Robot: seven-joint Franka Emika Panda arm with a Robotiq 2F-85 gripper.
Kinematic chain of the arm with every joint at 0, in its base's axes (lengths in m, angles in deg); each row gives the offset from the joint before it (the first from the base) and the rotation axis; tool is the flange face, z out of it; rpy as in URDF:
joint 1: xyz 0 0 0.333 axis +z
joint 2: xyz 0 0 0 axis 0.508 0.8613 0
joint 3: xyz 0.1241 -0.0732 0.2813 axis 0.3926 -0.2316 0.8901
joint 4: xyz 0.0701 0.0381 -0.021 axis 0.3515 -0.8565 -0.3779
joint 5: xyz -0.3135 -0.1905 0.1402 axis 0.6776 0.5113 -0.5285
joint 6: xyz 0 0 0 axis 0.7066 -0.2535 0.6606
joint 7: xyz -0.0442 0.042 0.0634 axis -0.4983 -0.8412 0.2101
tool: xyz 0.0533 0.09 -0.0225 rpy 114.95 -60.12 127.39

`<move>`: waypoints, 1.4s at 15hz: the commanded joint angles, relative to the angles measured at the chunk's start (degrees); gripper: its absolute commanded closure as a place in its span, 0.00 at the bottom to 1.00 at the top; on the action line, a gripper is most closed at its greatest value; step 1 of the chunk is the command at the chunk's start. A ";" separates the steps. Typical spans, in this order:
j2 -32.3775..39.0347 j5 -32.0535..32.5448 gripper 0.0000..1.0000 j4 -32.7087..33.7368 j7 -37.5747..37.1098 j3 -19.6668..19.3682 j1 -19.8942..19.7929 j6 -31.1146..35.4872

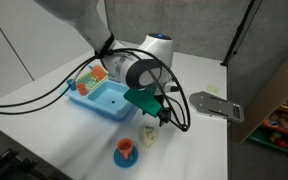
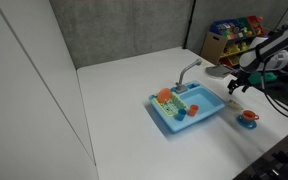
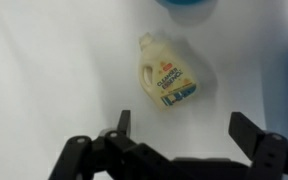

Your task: Take the small bottle out of the sink

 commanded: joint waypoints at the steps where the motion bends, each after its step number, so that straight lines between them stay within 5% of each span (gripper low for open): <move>1: -5.52 1.91 0.00 -4.04 -2.36 -1.23 2.05 -2.34; 21: -34.30 5.92 0.00 -23.20 -0.84 -0.86 6.51 -10.58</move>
